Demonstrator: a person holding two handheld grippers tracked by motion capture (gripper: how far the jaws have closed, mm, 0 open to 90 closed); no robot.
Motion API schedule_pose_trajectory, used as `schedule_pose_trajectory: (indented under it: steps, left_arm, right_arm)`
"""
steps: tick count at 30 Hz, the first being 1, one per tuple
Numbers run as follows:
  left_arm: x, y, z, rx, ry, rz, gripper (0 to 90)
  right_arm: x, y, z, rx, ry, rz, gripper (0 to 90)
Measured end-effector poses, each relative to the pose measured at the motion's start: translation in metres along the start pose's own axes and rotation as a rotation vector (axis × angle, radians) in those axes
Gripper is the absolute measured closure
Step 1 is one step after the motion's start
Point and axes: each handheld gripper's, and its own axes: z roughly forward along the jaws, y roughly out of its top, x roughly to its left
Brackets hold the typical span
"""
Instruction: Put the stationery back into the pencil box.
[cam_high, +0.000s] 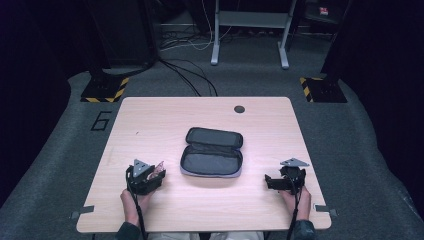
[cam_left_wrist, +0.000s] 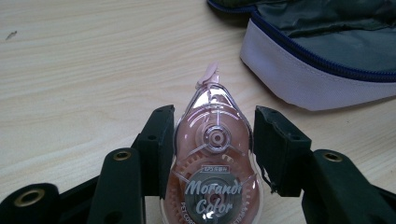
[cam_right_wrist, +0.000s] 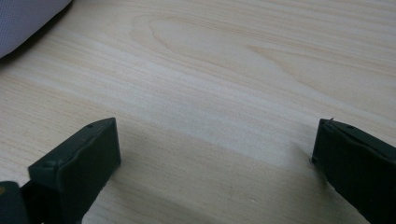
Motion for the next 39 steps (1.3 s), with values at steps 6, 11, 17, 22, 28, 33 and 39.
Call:
schedule_pose_trajectory:
  steps: [6,11,17,22,28,33,39]
  left_arm:
    - [-0.001,0.005,-0.003,-0.018,-0.002,0.014,49.9]
    - [-0.003,0.013,-0.006,-0.008,-0.021,0.03,49.9]
    - [-0.005,0.023,-0.008,-0.01,-0.049,0.033,49.9]
    - [-0.009,0.032,-0.01,-0.018,-0.067,0.043,49.9]
    - [-0.013,0.042,-0.009,-0.026,-0.083,0.066,49.9]
    - [-0.017,0.051,-0.008,-0.024,-0.1,0.089,49.9]
    - [-0.023,0.062,-0.005,-0.025,-0.125,0.116,49.9]
  right_arm:
    - [0.0,0.0,0.0,0.0,0.0,0.0,0.4]
    - [0.0,0.0,0.0,0.0,0.0,0.0,0.5]
    - [0.0,0.0,0.0,0.0,0.0,0.0,0.4]
    - [0.0,0.0,0.0,0.0,0.001,0.001,0.5]
    - [0.0,0.0,0.0,0.001,0.002,-0.002,0.6]
    - [0.0,0.0,0.0,0.001,0.002,-0.002,0.5]
    - [0.0,0.0,0.0,0.001,0.002,-0.002,0.6]
